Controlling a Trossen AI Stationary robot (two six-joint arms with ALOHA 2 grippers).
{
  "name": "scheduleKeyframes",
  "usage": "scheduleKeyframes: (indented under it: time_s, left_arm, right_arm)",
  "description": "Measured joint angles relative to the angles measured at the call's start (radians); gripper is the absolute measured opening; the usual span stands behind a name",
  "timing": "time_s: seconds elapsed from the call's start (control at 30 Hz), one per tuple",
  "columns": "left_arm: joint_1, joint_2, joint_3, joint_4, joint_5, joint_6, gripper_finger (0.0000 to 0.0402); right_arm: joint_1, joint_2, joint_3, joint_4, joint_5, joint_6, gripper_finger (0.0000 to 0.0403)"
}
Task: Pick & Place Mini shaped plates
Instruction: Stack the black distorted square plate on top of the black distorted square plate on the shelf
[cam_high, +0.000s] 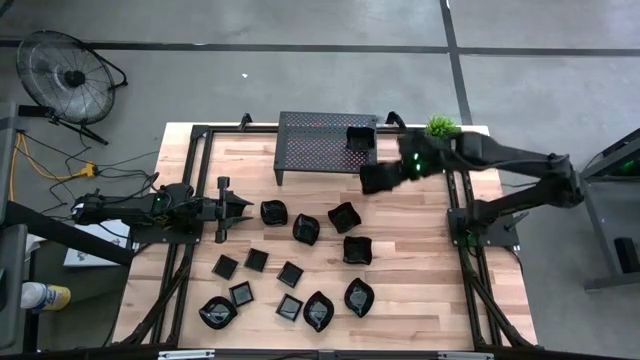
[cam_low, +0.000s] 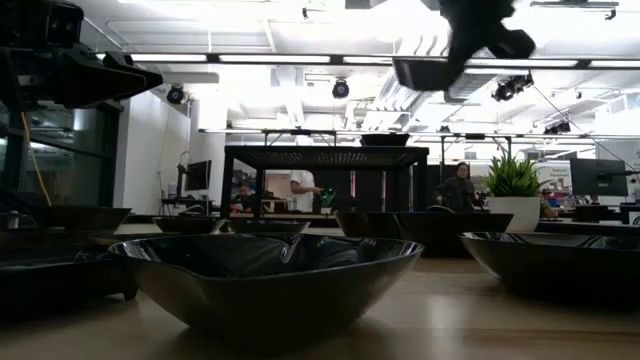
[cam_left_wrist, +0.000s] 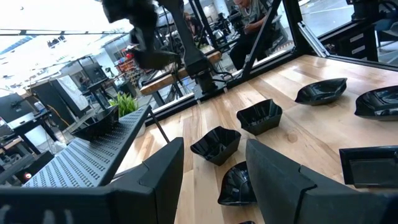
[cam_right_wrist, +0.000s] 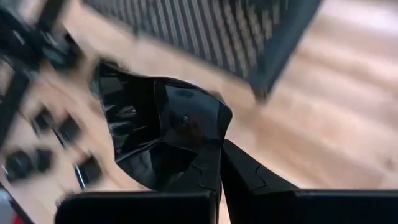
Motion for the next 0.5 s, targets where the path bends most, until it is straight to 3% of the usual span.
scheduleKeyframes:
  time_s: [0.2,0.5]
  left_arm:
    - [0.0,0.0,0.0,0.0,0.0,0.0,0.017]
    - [0.0,0.0,0.0,0.0,0.0,0.0,0.017]
  right_arm:
    - [-0.161,0.0,0.033,0.177,-0.076,-0.111,0.0]
    - [-0.411,0.076,0.033,0.368,-0.368,-0.153,0.0]
